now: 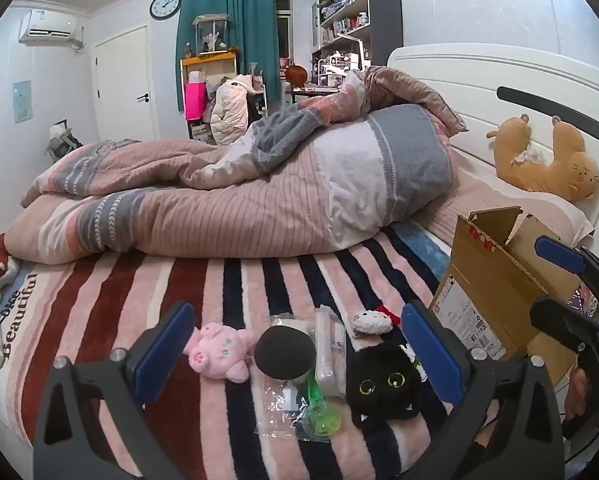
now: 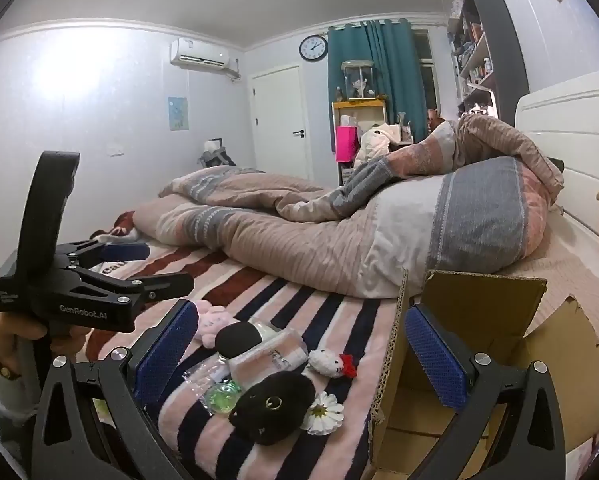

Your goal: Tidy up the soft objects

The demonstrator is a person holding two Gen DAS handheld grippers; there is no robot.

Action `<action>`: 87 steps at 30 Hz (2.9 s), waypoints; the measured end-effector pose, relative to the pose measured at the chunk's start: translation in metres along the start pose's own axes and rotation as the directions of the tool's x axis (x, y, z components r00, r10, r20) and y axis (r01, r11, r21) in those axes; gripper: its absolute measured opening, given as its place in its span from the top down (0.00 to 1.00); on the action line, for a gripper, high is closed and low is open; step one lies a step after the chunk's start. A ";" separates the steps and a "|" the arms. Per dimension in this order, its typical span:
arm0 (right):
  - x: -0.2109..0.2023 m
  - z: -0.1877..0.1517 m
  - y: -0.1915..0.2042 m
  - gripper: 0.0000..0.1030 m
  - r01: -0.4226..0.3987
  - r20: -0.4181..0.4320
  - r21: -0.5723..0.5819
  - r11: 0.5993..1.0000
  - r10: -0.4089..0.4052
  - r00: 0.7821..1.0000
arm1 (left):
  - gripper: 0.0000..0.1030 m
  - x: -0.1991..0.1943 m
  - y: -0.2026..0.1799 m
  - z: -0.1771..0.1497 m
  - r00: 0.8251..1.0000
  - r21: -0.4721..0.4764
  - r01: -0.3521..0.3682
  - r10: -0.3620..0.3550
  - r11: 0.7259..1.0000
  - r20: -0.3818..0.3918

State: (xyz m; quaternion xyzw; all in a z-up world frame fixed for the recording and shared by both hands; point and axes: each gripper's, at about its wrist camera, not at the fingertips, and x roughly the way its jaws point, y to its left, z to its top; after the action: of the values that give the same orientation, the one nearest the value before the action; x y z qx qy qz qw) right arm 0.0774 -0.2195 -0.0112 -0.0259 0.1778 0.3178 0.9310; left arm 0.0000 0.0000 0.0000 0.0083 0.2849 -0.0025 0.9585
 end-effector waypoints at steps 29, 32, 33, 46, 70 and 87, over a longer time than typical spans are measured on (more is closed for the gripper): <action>0.002 0.005 0.005 0.00 -0.016 -0.002 -0.001 1.000 0.016 1.000 | 0.00 -0.006 0.008 -0.010 1.000 -0.012 0.021 -0.021 1.000 0.004; 0.002 0.006 0.005 0.00 -0.013 -0.003 -0.002 1.000 0.013 1.000 | 0.00 -0.006 0.007 -0.009 1.000 -0.012 0.021 -0.021 1.000 0.003; 0.002 0.006 0.005 0.00 -0.013 -0.003 -0.002 1.000 0.013 1.000 | 0.00 -0.006 0.007 -0.009 1.000 -0.012 0.022 -0.022 1.000 0.004; 0.001 0.003 0.007 0.00 -0.028 -0.001 0.001 1.000 0.028 1.000 | 0.00 -0.007 0.004 -0.008 1.000 -0.013 0.027 -0.027 1.000 0.006; -0.003 0.003 0.014 0.00 0.054 -0.011 -0.062 0.997 -0.055 0.998 | 0.00 -0.008 0.014 -0.010 0.998 -0.019 0.058 -0.057 0.998 0.014; 0.045 -0.016 0.092 0.25 0.022 -0.203 -0.230 0.973 -0.071 0.977 | 0.00 0.009 0.095 -0.038 0.999 -0.018 0.023 -0.024 1.000 -0.022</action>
State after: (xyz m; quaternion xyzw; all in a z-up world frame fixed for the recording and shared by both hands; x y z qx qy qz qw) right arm 0.0499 -0.1227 -0.0357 -0.1696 0.2371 0.3095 0.9051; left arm -0.0119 0.0959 -0.0354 -0.0035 0.2957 -0.0112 0.9552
